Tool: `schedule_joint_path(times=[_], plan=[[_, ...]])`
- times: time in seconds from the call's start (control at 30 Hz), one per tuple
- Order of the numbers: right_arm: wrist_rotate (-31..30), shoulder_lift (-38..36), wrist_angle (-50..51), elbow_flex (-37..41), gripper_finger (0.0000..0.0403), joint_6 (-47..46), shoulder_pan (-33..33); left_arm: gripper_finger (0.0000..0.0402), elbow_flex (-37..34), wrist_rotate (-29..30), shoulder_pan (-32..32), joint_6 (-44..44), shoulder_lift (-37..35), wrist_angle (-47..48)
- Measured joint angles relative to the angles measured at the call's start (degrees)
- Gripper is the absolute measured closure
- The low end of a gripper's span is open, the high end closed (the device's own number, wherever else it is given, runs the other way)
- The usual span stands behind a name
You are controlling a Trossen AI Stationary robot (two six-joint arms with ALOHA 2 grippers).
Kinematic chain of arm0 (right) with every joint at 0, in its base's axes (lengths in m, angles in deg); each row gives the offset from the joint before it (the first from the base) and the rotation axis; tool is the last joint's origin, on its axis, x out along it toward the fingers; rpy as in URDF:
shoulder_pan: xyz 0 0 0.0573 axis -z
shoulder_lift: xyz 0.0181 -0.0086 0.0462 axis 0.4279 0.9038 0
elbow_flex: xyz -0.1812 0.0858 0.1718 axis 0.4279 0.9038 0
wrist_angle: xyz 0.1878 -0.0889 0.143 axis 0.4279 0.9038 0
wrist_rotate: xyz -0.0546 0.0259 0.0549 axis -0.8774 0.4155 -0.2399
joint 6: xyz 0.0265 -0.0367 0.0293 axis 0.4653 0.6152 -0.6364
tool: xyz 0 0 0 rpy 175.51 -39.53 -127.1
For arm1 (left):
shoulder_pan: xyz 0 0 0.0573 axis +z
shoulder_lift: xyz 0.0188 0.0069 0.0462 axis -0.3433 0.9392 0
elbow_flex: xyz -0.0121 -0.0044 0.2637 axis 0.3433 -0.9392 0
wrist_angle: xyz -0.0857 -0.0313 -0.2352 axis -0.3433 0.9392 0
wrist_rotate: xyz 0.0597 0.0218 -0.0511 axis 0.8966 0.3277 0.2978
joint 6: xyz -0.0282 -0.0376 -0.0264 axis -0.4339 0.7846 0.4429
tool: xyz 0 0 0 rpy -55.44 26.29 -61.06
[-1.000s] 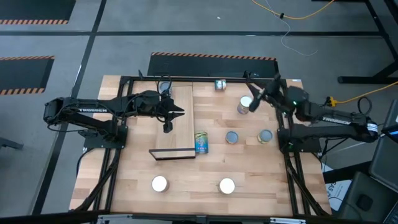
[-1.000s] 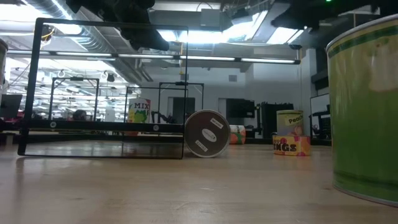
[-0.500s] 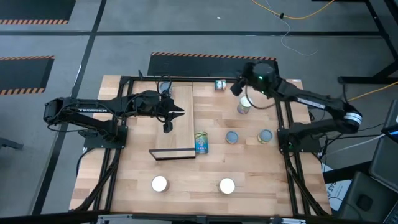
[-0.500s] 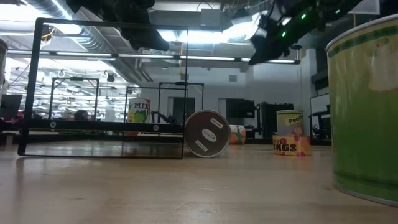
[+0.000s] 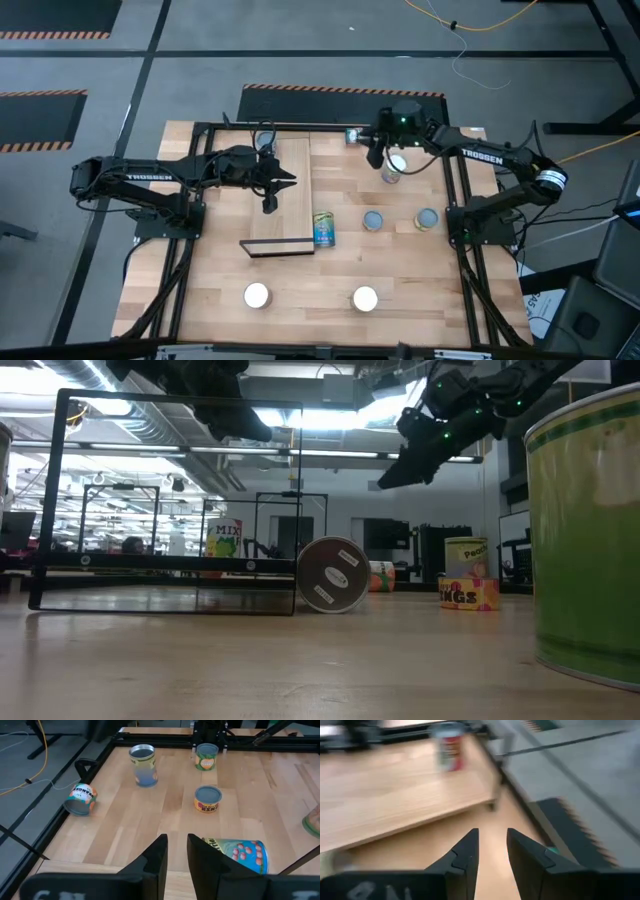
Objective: Pick and place cans onto a shelf
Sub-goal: Put the small canned pineapples on the shelf
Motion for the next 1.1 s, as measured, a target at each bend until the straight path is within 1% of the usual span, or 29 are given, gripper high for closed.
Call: schedule_joint_path(times=[0.1,0.2,0.4,0.87,0.97,1.1], plan=[[7.60,0.00,1.82,0.00,0.0298,-0.10,-0.29,0.0335,0.00,0.00,0.00,0.00,0.00,0.00],[12.19,0.00,4.32,0.00,0.0298,-0.22,-1.25,0.0335,0.00,0.00,0.00,0.02,0.00,0.00],[12.15,-0.02,6.49,0.00,0.0298,-0.12,-3.43,0.0335,0.00,0.00,0.00,0.02,0.00,0.00],[12.07,-0.02,7.15,0.00,0.0298,-0.25,-3.97,0.0335,0.00,0.00,0.00,0.28,0.00,0.00],[12.09,-0.04,9.86,0.00,0.0298,-1.67,-5.01,0.0335,0.00,0.00,0.00,0.33,0.00,0.00],[14.00,-0.04,17.34,0.02,0.0298,-1.35,-9.01,0.0335,0.00,0.00,0.00,0.35,0.00,0.02]])
